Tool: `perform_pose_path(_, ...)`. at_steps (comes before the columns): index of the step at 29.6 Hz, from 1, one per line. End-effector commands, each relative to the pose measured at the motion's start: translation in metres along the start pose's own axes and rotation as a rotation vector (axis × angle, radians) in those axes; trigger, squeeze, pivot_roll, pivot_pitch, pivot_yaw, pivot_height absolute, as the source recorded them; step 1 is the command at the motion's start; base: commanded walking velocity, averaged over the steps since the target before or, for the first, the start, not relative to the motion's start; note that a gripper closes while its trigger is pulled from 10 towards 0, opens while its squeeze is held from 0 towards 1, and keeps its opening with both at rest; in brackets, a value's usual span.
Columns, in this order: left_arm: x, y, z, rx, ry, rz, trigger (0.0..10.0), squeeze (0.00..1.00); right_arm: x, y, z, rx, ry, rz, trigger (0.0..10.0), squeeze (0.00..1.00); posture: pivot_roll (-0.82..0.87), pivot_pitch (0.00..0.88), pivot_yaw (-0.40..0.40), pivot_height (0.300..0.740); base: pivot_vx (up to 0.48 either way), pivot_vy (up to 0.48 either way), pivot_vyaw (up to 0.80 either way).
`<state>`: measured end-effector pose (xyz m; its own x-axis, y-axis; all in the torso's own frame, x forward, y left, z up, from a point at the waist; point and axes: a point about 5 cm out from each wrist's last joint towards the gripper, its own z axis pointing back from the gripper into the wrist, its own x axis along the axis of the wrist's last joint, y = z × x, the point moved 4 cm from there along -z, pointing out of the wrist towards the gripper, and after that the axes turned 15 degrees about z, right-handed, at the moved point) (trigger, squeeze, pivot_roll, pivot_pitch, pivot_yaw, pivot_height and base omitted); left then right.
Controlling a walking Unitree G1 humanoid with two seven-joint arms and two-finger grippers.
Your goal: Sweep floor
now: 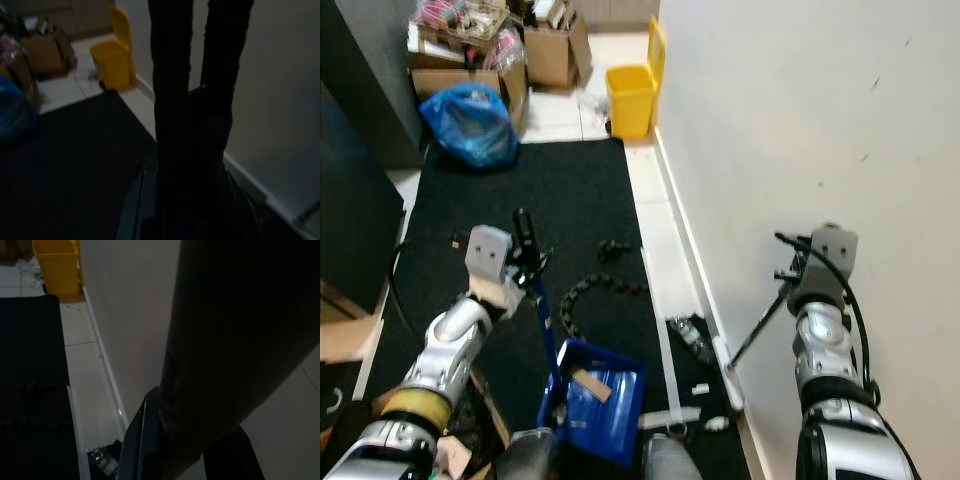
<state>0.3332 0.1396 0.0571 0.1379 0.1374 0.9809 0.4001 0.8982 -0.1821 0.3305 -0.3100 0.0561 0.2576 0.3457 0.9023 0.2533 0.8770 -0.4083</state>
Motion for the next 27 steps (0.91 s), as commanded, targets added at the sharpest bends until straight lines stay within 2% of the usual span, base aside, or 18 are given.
perform_pose_path(1, 0.002, 0.000, 0.004, -0.012, -0.014, -0.036, 10.0, 0.00, -0.011, -0.014, 0.007, -0.027, 0.020, 0.087, 10.0, 0.00, 0.03, 0.195, -0.082, 0.740, 0.000, 0.000, 0.00)
perform_pose_path(10, 0.007, -0.008, 0.003, -0.050, -0.063, -0.063, 10.0, 0.00, -0.007, -0.021, 0.012, -0.047, -0.022, 0.110, 10.0, 0.00, 0.01, 0.258, -0.104, 0.740, 0.000, 0.000, 0.00)
perform_pose_path(17, -0.003, -0.013, 0.005, -0.085, -0.043, -0.139, 10.0, 0.00, -0.023, -0.013, 0.015, -0.037, 0.094, 0.127, 10.0, 0.00, 0.02, 0.254, -0.109, 0.740, 0.000, 0.000, 0.00)
perform_pose_path(22, -0.010, -0.015, 0.008, -0.083, -0.031, -0.160, 10.0, 0.00, -0.037, -0.001, 0.019, -0.009, 0.165, 0.039, 10.0, 0.00, 0.02, 0.247, -0.108, 0.740, 0.000, 0.000, 0.00)
perform_pose_path(27, -0.023, -0.023, 0.012, -0.071, -0.019, -0.169, 10.0, 0.00, -0.045, 0.041, 0.027, 0.126, 0.232, -0.246, 10.0, 0.00, 0.03, 0.241, -0.104, 0.740, 0.000, 0.000, 0.00)
